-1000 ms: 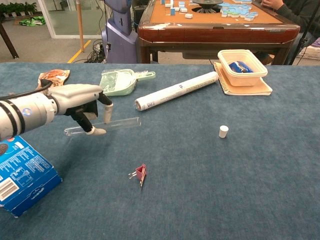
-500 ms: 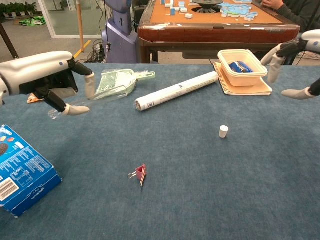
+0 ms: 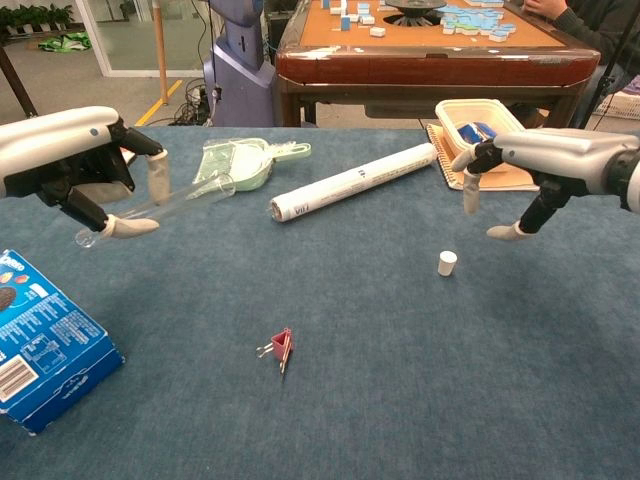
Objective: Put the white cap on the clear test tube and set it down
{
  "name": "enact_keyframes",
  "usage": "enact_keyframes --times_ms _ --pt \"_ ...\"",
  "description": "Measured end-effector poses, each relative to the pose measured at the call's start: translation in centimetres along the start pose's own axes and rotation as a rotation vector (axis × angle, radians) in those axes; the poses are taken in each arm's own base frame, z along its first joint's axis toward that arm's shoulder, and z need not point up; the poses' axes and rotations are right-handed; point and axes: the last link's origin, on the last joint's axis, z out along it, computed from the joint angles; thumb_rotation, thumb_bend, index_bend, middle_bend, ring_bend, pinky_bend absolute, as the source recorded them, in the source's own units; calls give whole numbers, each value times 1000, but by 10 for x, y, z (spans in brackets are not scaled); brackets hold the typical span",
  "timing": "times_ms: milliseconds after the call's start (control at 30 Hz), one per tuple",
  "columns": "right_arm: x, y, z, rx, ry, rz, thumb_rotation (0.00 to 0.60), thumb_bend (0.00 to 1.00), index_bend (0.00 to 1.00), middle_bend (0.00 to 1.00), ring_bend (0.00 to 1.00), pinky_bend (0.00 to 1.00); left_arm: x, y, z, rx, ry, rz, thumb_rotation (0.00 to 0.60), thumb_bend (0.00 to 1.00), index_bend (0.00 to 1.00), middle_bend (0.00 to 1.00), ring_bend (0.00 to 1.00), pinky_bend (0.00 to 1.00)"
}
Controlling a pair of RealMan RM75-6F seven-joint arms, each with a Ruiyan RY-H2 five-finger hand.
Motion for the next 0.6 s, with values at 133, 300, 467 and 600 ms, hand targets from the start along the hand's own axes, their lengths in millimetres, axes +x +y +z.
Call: enact_keyframes --times_ms 133,300,467,600 --pt "-10 -6 13 2 -22 -9 600 293 467 110 0 93 -3 -2 -2 4 -8 -2 600 254 591 1000 1000 1000" --pt "-18 -9 24 -6 -49 -18 600 266 467 110 0 93 -3 -2 -3 6 -6 -2 600 254 593 1000 1000 1000" --pt "-25 -11 31 -12 -66 -32 600 266 467 110 0 93 -3 -2 -3 1 -7 -3 600 254 595 1000 1000 1000" --pt "-28 -13 35 -14 -73 -41 600 273 467 110 0 93 -4 0 -4 -4 -8 -5 600 254 596 1000 1000 1000"
